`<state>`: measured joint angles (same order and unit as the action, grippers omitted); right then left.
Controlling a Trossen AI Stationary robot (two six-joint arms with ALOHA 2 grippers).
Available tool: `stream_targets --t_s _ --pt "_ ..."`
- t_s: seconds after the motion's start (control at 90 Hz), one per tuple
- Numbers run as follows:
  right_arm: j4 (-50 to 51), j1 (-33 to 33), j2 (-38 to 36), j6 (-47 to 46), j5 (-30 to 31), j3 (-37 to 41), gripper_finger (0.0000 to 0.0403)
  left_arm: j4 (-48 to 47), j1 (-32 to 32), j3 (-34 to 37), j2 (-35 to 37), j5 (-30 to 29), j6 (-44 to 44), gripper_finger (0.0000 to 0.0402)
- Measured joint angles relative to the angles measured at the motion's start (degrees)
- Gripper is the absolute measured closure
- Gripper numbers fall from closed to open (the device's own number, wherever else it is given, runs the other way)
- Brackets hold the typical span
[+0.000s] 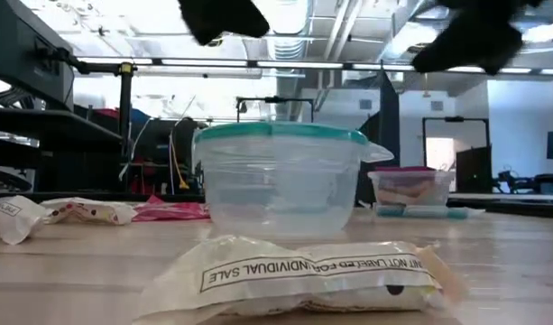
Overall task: Sort candy
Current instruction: Open the center transparent bin
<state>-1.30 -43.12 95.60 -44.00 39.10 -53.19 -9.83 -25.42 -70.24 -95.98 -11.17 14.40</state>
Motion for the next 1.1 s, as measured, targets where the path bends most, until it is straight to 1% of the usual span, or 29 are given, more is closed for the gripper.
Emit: stream_targets --t_s 0.067,0.156,0.244,0.367,0.578,0.644,0.711,0.778,0.9,1.033,1.1 --pt "-7.12 -0.95 4.34 -0.14 2.43 1.59 0.0148 2.80 2.52 0.87 -0.89 2.00 -2.64 0.0183" --pt "-15.98 -0.25 10.22 0.05 2.22 2.36 0.0148 6.43 5.86 3.09 -3.12 4.85 -5.36 0.0183" --pt "-24.03 1.09 15.72 1.86 1.40 2.39 0.0148 11.75 7.90 5.47 -5.50 7.74 -8.56 0.0183" --pt "-30.78 2.82 19.19 4.56 1.35 2.45 0.0148 18.78 9.94 9.19 -6.45 8.53 -11.35 0.0183" --pt "-32.71 4.34 20.01 5.32 2.05 3.05 0.0148 40.74 12.97 19.07 -5.72 8.02 -9.60 0.0183" --pt "-34.01 4.40 20.01 5.47 2.47 3.88 0.0148 46.22 13.77 22.15 -5.86 8.09 -8.13 0.0183" --pt "-35.74 4.50 20.01 4.76 2.60 4.67 0.0148 51.89 14.43 24.23 -6.38 8.09 -6.94 0.0183" --pt "-35.75 4.62 19.99 3.42 3.18 5.34 0.0148 55.92 15.07 24.74 -6.34 7.99 -6.26 0.0183" --pt "-35.77 4.92 20.00 3.32 4.46 5.52 0.0148 56.94 16.24 24.54 -6.30 8.04 -6.36 0.0183" --pt "-35.40 6.41 19.97 4.01 4.45 5.49 0.0148 55.94 16.53 24.63 -9.77 8.16 -6.80 0.0183" --pt "-35.53 7.00 19.97 3.99 4.39 5.72 0.0148 58.76 16.46 24.48 -11.60 11.00 -5.34 0.0183"
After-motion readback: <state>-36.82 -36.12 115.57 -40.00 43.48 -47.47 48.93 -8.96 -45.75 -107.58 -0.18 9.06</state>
